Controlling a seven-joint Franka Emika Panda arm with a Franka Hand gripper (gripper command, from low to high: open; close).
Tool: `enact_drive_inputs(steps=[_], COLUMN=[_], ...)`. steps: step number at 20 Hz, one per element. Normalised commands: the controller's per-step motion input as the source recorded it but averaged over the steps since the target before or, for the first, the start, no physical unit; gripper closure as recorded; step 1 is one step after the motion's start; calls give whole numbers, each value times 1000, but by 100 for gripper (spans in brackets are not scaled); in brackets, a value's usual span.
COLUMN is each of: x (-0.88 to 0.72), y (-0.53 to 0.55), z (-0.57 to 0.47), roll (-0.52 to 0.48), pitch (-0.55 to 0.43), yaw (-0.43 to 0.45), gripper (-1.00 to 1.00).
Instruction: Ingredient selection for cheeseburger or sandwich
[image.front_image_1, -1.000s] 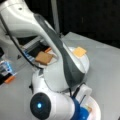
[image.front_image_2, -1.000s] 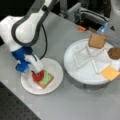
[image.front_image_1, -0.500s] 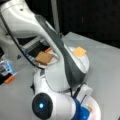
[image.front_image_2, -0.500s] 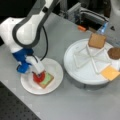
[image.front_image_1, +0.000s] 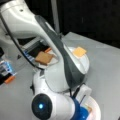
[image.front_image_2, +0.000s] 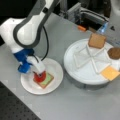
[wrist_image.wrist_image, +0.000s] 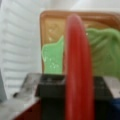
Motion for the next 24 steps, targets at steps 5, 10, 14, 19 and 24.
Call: enact_drive_inputs(steps=[5, 10, 14, 19, 24], x=[-250, -255, -254, -235, -236], y=[113, 108, 83, 61, 43], z=[-77, -80, -71, -37, -43], roll=[27, 16, 15, 14, 14], pitch=[-100, -108, -118, -131, -125], yaw=[-8, -11, -10, -3, 4], gripper=[100, -100, -100, -100, -100])
